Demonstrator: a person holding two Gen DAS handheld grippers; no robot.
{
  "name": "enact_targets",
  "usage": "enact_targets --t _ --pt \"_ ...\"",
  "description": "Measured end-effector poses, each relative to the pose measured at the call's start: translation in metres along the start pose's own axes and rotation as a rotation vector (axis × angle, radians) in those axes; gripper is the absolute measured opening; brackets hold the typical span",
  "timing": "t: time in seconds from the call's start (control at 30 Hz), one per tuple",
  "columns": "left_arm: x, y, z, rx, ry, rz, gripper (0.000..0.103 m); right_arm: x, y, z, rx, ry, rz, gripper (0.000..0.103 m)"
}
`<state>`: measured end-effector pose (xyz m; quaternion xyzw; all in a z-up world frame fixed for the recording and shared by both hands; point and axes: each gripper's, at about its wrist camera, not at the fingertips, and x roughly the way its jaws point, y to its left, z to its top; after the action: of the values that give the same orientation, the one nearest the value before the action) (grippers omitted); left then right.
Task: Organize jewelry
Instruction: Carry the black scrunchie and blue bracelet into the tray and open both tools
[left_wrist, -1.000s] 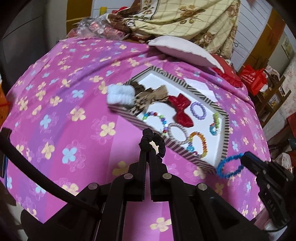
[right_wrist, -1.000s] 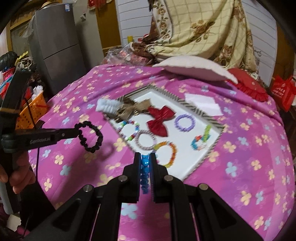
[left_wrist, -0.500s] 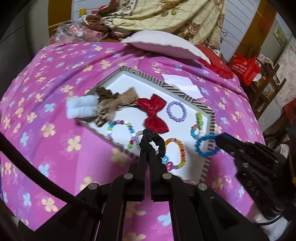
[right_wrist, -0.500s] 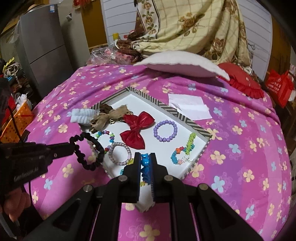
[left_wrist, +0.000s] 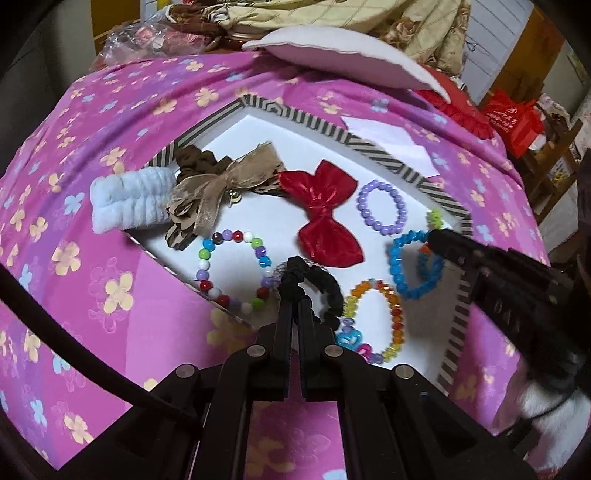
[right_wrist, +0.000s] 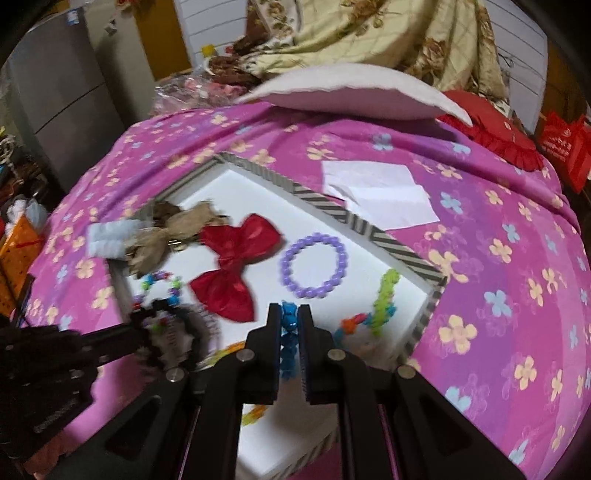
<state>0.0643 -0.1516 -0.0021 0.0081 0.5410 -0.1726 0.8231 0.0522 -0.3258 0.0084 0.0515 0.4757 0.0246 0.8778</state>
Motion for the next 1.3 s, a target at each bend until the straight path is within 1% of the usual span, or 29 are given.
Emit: enact_targets --t 0.23,0.47,0.67,0.73,0.87,0.93,0.97,1.13,1.23,1.3 --pt "0.013 0.000 0.004 0.007 0.008 0.016 0.016 0.029 -0.021 0.002 0.044 0.031 -0.018 0.009" --pt "0.022 -0.004 0.004 0.020 0.016 0.027 0.016 0.039 -0.016 0.002 0.030 0.034 -0.010 0.009" --pt "0.021 -0.009 0.003 0.045 -0.003 0.049 0.016 0.040 -0.020 0.000 0.050 0.034 -0.020 0.009" --pt "0.020 -0.009 0.002 0.050 -0.012 0.056 0.016 0.037 -0.021 -0.002 0.055 0.029 -0.014 0.014" --pt "0.017 -0.010 0.001 0.051 -0.023 0.052 0.016 0.027 -0.021 -0.005 0.061 0.019 -0.005 0.018" --pt "0.014 -0.012 -0.001 0.057 -0.032 0.053 0.016 0.021 -0.019 -0.008 0.064 0.009 -0.004 0.024" --pt "0.012 -0.013 -0.002 0.062 -0.036 0.057 0.016 0.017 -0.019 -0.009 0.067 0.004 -0.002 0.025" --pt "0.005 -0.012 -0.007 0.057 -0.040 0.051 0.024 -0.001 -0.016 -0.018 0.083 -0.014 0.001 0.035" --pt "-0.001 -0.012 -0.010 0.057 -0.048 0.051 0.029 -0.012 -0.013 -0.025 0.091 -0.026 0.001 0.040" --pt "-0.006 -0.012 -0.012 0.058 -0.056 0.047 0.033 -0.018 -0.012 -0.030 0.102 -0.029 0.000 0.043"
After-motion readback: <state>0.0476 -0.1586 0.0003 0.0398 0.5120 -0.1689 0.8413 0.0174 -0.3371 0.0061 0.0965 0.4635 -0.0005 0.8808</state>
